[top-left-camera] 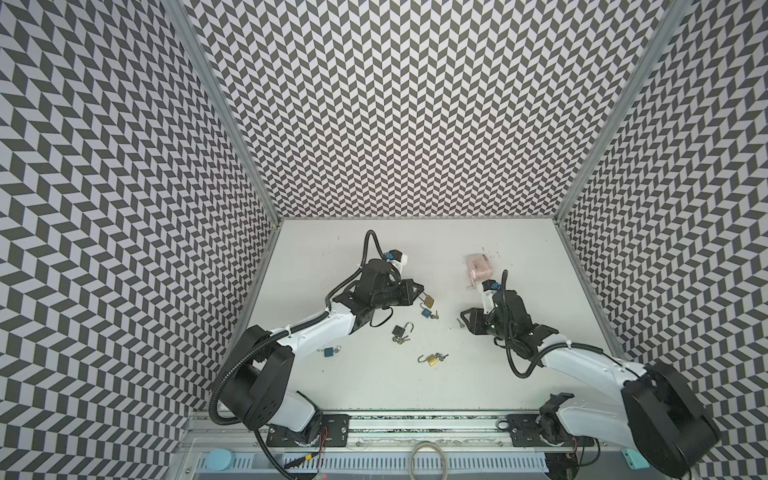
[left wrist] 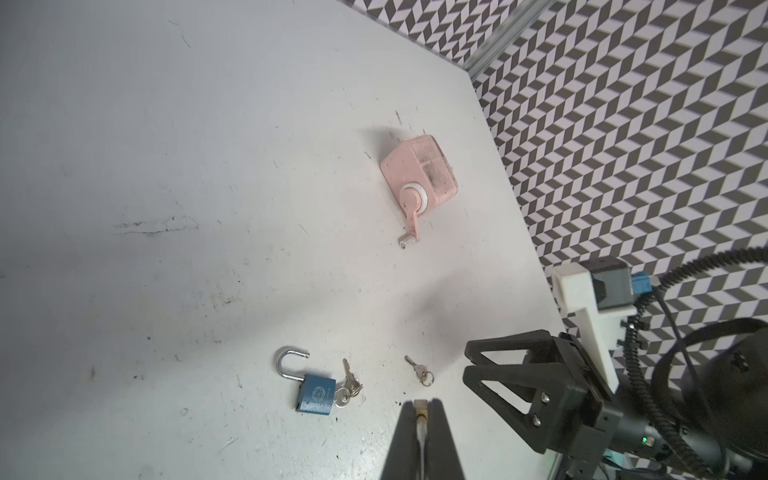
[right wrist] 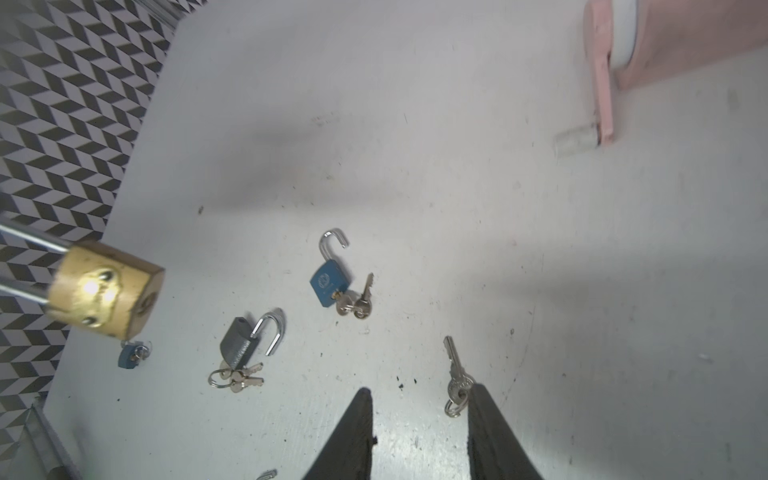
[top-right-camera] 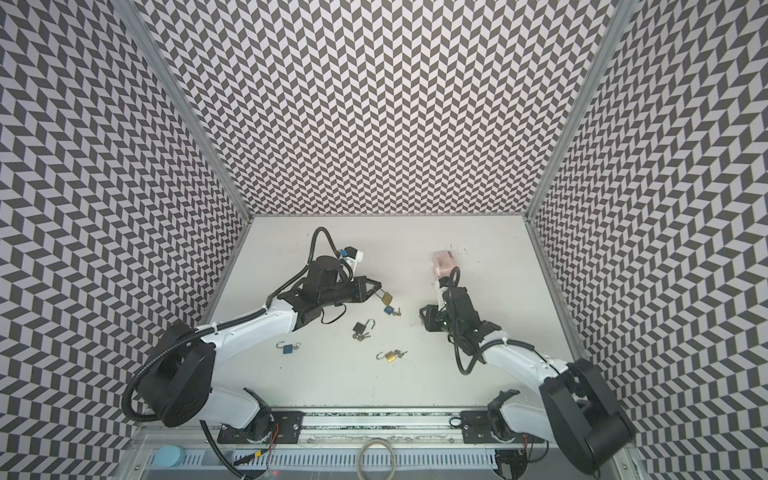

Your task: Lock with the key

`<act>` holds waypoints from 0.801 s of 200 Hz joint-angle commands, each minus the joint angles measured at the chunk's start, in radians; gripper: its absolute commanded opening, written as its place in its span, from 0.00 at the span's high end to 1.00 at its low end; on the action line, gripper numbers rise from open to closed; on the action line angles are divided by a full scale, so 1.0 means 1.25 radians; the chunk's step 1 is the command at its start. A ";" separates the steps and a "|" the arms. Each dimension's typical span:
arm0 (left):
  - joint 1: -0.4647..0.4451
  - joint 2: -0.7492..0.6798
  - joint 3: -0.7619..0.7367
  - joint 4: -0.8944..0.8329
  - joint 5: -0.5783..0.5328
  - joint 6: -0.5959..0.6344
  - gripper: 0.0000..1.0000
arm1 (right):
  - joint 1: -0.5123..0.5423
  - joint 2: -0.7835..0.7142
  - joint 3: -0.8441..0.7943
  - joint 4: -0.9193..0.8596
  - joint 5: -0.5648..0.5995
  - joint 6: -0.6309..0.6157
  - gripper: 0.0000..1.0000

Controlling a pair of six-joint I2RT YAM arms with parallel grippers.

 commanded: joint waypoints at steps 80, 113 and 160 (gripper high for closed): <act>0.077 -0.248 -0.048 0.045 0.180 -0.084 1.00 | 0.293 -0.070 0.242 -0.021 0.122 -0.550 0.19; 0.078 -0.278 -0.067 0.056 0.212 -0.098 1.00 | 0.326 -0.093 0.217 0.083 0.147 -0.627 0.13; 0.077 -0.279 -0.074 0.084 0.245 -0.106 1.00 | 0.330 -0.044 0.264 0.070 0.114 -0.671 0.17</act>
